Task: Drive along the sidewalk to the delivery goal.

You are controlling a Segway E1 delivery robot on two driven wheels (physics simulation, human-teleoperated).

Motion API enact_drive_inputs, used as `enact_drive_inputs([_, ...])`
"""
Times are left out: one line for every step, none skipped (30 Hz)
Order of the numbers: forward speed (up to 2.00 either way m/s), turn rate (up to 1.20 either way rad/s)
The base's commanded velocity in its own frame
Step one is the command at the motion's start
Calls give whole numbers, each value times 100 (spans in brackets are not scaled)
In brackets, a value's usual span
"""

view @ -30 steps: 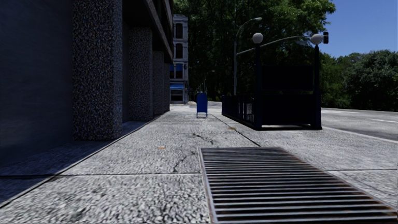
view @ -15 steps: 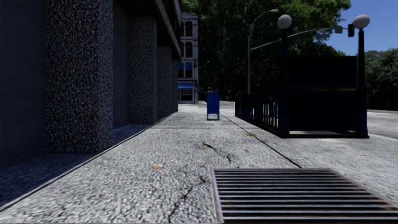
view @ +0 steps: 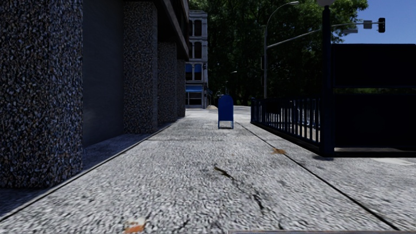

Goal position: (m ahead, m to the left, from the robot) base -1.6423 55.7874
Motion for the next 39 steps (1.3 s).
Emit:
enact_drive_inputs([200,0])
enact_drive_inputs([200,0])
enact_drive_inputs([200,0])
enact_drive_inputs([200,0])
enact_drive_inputs([200,0])
enact_drive_inputs([200,0])
enact_drive_inputs([200,15])
enact_drive_inputs([200,32])
enact_drive_inputs([200,43])
enact_drive_inputs([200,43])
enact_drive_inputs([200,46])
enact_drive_inputs([200,47])
enact_drive_inputs([200,45])
enact_drive_inputs([200,45])
enact_drive_inputs([200,29])
enact_drive_inputs([200,17])
enact_drive_inputs([200,17])
enact_drive_inputs([200,0])
enact_drive_inputs([200,0])
enact_drive_inputs([200,0])
enact_drive_inputs([200,0])
enact_drive_inputs([200,0])
enact_drive_inputs([200,0])
enact_drive_inputs([200,0])
enact_drive_inputs([200,0])
enact_drive_inputs([200,0])
enact_drive_inputs([200,0])
enact_drive_inputs([200,0])
enact_drive_inputs([200,0])
enact_drive_inputs([200,0])
enact_drive_inputs([200,0])
enact_drive_inputs([200,0])
enact_drive_inputs([200,0])
enact_drive_inputs([200,0])
enact_drive_inputs([200,0])
enact_drive_inputs([200,0])
enact_drive_inputs([200,0])
enact_drive_inputs([200,0])
enact_drive_inputs([200,0])
